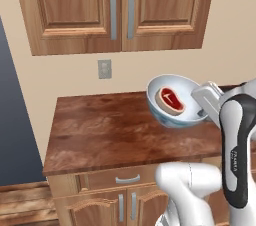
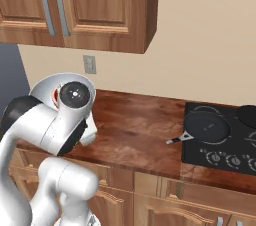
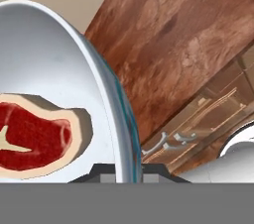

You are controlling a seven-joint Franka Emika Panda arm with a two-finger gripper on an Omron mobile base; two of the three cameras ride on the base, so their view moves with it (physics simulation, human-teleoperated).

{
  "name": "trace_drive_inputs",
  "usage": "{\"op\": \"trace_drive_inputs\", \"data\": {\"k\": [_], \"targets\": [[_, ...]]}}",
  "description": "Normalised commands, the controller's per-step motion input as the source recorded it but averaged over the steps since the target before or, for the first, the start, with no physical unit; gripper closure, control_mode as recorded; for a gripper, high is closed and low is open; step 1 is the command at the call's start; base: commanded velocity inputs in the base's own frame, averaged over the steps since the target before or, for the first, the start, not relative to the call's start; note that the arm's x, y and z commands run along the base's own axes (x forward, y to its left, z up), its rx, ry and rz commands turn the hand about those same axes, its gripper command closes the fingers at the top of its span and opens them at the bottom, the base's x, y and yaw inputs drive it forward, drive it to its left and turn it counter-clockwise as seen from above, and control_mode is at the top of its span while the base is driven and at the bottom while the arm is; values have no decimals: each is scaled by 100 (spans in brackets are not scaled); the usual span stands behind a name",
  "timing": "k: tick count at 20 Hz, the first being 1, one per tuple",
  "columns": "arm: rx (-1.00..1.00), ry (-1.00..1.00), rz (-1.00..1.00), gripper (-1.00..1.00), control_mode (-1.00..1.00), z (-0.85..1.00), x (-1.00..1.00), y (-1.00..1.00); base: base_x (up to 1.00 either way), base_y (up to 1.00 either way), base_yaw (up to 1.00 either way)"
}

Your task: Place one of the steaks on the plate and the other in the bowl. Then place the bowl in the fridge.

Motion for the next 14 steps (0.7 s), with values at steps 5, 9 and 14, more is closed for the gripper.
{"op": "trace_drive_inputs", "data": {"k": [5, 9, 14], "targets": [[0, 9, 0, 100, -100, 1, 0, 19, 0, 0, 0], [0, 1, 0, 100, -100, 0, 1, 12, 0, 0, 0], [0, 2, 0, 100, -100, 0, 0, 12, 0, 0, 0]]}}
